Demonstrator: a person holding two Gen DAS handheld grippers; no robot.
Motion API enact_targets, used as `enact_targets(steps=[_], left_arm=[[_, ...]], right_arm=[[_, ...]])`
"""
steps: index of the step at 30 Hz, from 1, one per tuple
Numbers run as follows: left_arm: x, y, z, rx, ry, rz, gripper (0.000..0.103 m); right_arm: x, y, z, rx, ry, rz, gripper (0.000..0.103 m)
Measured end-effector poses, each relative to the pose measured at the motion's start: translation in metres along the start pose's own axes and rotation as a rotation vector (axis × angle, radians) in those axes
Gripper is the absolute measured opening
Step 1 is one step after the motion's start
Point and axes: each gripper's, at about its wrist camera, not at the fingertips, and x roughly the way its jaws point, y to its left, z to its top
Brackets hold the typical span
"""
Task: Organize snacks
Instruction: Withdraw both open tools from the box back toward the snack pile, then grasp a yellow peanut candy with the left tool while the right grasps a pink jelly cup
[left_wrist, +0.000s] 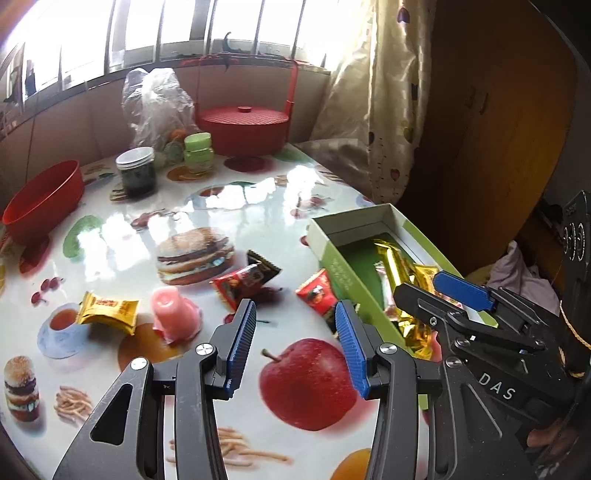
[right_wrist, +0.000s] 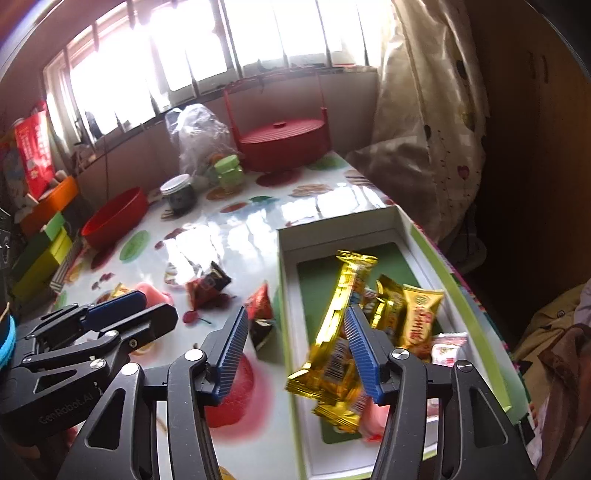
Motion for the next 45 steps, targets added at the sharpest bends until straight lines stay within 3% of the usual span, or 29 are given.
enact_targets(steps=[12,35,45], left_arm=[[-0.013,0.033,-0.004,-0.049,-0.013,0.047,0.046],[-0.026,0.124,-0.026,-0.219,-0.005,0.168,0.046],[-0.019,0.149,-0.034,-0.285,0.021,0.16,0.046]], right_arm=[[0.009,0.035,0.007,-0.09,-0.033,0.053,0.059],[0.06,0.111,0.001,-0.206,0.106,0.193,0.059],[0.083,0.13,-0.002,-0.23,0.152,0.243,0.06]])
